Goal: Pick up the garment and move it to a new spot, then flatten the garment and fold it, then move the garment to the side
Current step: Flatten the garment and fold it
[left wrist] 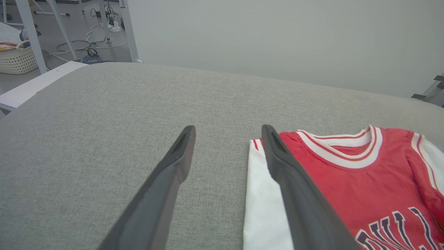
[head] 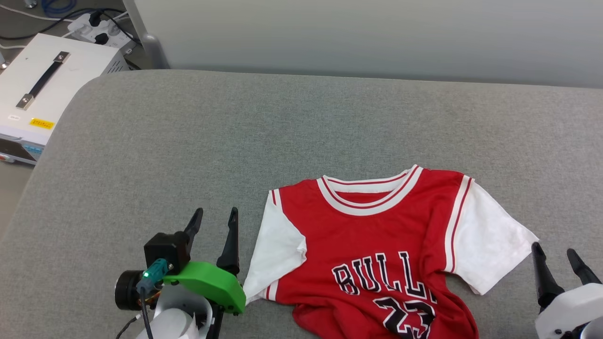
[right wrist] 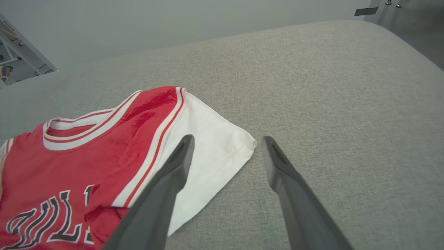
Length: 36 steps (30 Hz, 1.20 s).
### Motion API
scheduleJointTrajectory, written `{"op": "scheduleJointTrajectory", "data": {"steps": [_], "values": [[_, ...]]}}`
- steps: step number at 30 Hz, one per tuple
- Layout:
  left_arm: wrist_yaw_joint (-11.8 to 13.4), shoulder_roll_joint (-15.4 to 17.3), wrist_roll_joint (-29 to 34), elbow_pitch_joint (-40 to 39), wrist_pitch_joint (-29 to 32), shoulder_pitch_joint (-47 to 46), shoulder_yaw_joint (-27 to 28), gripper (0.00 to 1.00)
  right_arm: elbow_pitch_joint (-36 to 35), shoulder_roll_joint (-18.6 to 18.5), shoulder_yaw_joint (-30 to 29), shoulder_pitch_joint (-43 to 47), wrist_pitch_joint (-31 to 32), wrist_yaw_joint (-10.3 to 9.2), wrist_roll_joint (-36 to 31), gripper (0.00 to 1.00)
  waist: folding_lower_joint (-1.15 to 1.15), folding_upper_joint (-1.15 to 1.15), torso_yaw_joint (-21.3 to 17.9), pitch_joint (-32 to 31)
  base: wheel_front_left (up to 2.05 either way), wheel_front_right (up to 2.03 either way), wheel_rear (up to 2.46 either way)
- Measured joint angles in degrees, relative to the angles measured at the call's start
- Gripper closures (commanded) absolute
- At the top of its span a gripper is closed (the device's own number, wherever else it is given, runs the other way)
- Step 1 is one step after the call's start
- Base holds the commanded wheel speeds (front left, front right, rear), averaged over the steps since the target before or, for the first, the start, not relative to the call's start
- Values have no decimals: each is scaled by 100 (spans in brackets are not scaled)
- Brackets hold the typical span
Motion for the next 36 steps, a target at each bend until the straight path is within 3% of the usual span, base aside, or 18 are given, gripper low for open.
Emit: {"op": "scheduleJointTrajectory", "data": {"steps": [9,18,24,25,26,27,28,36], "values": [[40,56,345,-534,-157,-81,281,0,1093,-488,-313,-494,1127,0,347,0,0,0,62,156,0,0,0],[10,-32,419,-609,-200,-167,360,0,2006,-1302,354,-1650,2251,0,666,0,0,0,202,453,0,0,0],[-82,-170,432,-531,-203,-235,405,0,2574,-1541,842,-2048,2798,-2,869,0,0,0,364,672,0,0,0],[-86,-182,439,-511,-203,-242,417,0,2632,-1562,861,-2058,2908,-2,918,22,0,0,390,693,0,0,0],[-87,-185,444,-482,-204,-244,436,0,2662,-1583,884,-2079,3043,-2,980,63,0,0,420,716,0,0,0],[-88,-185,445,-459,-204,-243,458,0,2661,-1600,910,-2095,3133,-2,1046,90,0,0,443,736,0,0,0],[-88,-186,445,-448,-204,-243,486,0,2657,-1621,911,-2098,3174,-2,1081,100,0,0,456,751,0,0,0],[-263,-142,374,-325,-64,-225,549,0,2345,-1567,657,-2039,2777,0,1117,100,0,0,380,652,0,0,0]]}}
